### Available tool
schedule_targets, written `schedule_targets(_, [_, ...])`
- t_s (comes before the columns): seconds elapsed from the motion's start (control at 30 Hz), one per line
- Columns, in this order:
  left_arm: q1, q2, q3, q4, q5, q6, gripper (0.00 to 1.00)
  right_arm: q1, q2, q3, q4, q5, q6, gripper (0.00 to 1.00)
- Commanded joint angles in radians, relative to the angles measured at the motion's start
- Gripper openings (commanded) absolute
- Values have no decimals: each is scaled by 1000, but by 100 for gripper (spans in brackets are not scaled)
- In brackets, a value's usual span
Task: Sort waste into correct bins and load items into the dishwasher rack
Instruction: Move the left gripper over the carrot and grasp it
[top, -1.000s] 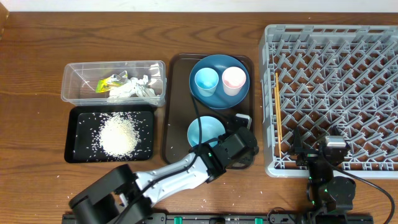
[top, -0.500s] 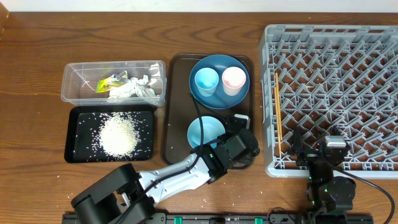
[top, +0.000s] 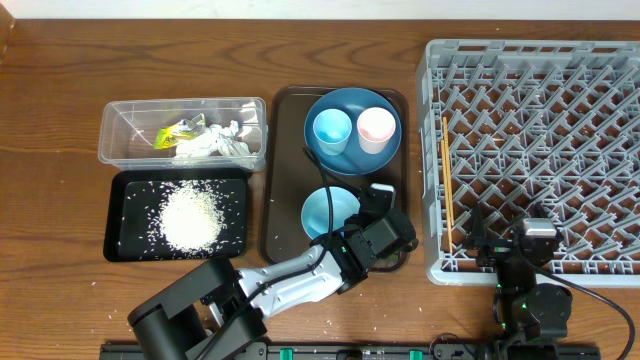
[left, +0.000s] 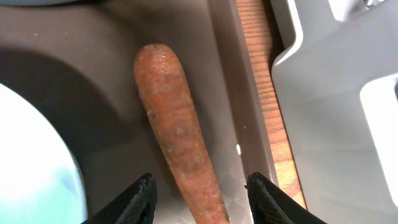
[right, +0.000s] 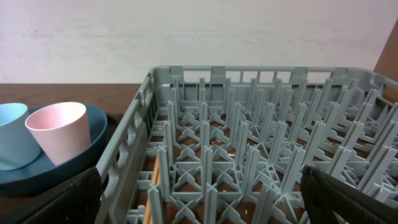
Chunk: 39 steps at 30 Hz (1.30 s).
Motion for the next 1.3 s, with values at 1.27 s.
schedule_targets(1.27, [-2,103,16,64,-54,-24,50,4,-3,-2,-4,10,14,99])
